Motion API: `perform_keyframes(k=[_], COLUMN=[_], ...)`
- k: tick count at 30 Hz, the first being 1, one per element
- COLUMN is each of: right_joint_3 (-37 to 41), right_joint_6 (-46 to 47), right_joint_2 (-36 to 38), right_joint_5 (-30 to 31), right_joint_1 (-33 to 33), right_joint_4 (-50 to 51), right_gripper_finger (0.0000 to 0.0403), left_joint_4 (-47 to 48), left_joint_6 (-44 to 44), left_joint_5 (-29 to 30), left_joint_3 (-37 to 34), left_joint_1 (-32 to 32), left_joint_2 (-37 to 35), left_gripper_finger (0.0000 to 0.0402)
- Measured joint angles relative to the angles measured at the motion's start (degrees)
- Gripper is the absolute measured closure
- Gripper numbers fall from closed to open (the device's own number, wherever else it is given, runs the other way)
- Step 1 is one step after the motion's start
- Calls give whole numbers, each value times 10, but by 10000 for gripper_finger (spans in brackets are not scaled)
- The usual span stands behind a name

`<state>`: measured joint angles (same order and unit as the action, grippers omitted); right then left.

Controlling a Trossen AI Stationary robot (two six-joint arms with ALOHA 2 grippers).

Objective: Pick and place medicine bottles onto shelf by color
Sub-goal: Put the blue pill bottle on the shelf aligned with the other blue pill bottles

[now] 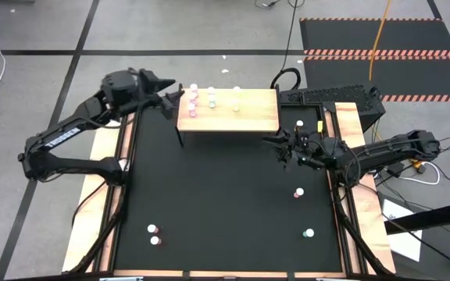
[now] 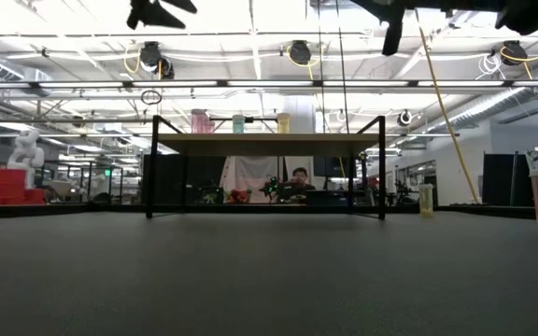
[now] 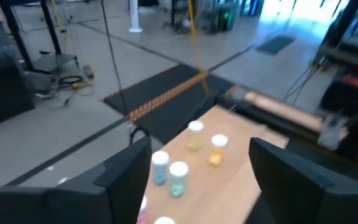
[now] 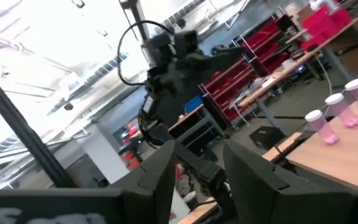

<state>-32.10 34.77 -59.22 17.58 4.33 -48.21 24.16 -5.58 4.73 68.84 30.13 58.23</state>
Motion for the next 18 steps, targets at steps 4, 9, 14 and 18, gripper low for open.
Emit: perform_keyframes(k=[4, 9, 14, 18], right_joint_3=[0, 0, 0, 0], right_joint_6=[5, 15, -15, -25], right_joint_2=[0, 0, 0, 0], right_joint_5=[-14, -14, -14, -14], right_joint_1=[-6, -14, -9, 9], right_joint_4=[27, 50, 23, 25], right_gripper_finger=[273, 273, 273, 273], left_joint_4=[7, 49, 145, 167], left_joint_6=[-30, -74, -107, -174], left_joint_5=[-17, 16, 44, 82], left_joint_3=[0, 1, 0, 0], left_joint_1=[-35, -97, -124, -150], left_joint_2=[-33, -46, -61, -85], left_gripper_finger=[170, 216, 258, 279])
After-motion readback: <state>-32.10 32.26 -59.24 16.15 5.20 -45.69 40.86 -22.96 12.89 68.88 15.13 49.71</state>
